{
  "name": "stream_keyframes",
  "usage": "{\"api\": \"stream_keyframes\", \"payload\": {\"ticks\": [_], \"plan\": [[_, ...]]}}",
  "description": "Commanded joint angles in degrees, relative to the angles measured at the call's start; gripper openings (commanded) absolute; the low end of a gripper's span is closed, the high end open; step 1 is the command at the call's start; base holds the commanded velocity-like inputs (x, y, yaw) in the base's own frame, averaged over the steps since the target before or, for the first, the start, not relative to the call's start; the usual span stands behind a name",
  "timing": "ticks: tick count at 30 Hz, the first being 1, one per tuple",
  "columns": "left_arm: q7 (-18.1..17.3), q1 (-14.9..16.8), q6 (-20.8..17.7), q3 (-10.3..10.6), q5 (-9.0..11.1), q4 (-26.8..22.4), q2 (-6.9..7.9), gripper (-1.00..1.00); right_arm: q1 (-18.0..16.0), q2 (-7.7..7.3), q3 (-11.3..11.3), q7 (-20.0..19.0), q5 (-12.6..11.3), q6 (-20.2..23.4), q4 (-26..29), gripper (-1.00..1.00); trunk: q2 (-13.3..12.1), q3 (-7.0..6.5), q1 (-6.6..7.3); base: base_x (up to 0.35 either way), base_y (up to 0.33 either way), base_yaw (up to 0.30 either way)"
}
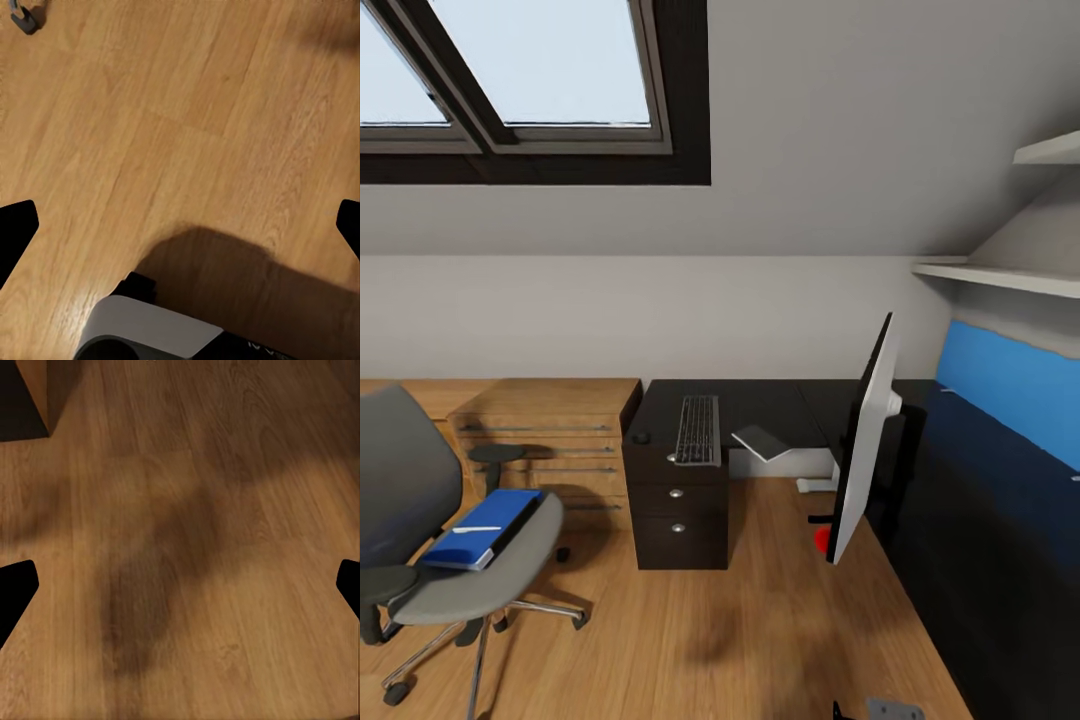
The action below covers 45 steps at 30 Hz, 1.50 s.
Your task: In the bedroom, organize the workspace by keeping the computer under the desk, ensuring the monitor is on the desk, placing the keyboard on the desk next to the monitor, placing the mouse on the desk next to the keyboard, moving the folder from the swivel chair onto the desk next to the mouse, stacking the notebook on top of the folder with the pen on top of the notebook, and positioning the swivel chair next to the desk.
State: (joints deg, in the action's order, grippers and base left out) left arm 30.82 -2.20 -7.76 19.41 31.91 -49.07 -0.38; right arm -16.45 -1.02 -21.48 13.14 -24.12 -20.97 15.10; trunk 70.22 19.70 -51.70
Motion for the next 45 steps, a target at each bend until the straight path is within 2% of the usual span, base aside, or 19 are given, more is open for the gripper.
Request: {"api": "stream_keyframes", "payload": {"ticks": [1,10,24,35,45], "plan": [[0.37,0.00,-0.23,0.10,0.26,-0.15,0.03,1.00,-0.04,-0.04,-0.49,0.32,-0.35,-0.12,0.02,1.00,-0.38,-0.13,0.22,0.000,0.000,0.000],[0.38,0.00,-0.23,0.10,0.27,-0.10,0.03,1.00,-0.05,-0.01,-0.49,0.36,-0.32,-0.12,-0.05,1.00,-3.99,-1.66,2.20,0.000,0.000,0.000],[0.37,0.00,-0.23,0.10,0.26,-0.07,0.03,1.00,-0.05,-0.02,-0.49,0.39,-0.31,-0.12,-0.07,1.00,-9.60,-3.03,5.27,0.000,0.000,0.000],[0.38,0.00,-0.15,0.10,0.26,-0.09,0.03,1.00,-0.04,-0.04,-0.49,0.39,-0.31,-0.12,-0.11,1.00,-9.60,-2.06,5.27,0.000,0.000,0.000],[0.38,0.00,-0.15,0.10,0.34,-0.06,0.03,1.00,-0.07,-0.08,-0.40,0.39,-0.28,-0.10,-0.22,1.00,-13.61,-3.50,7.47,0.000,0.000,0.000]]}}
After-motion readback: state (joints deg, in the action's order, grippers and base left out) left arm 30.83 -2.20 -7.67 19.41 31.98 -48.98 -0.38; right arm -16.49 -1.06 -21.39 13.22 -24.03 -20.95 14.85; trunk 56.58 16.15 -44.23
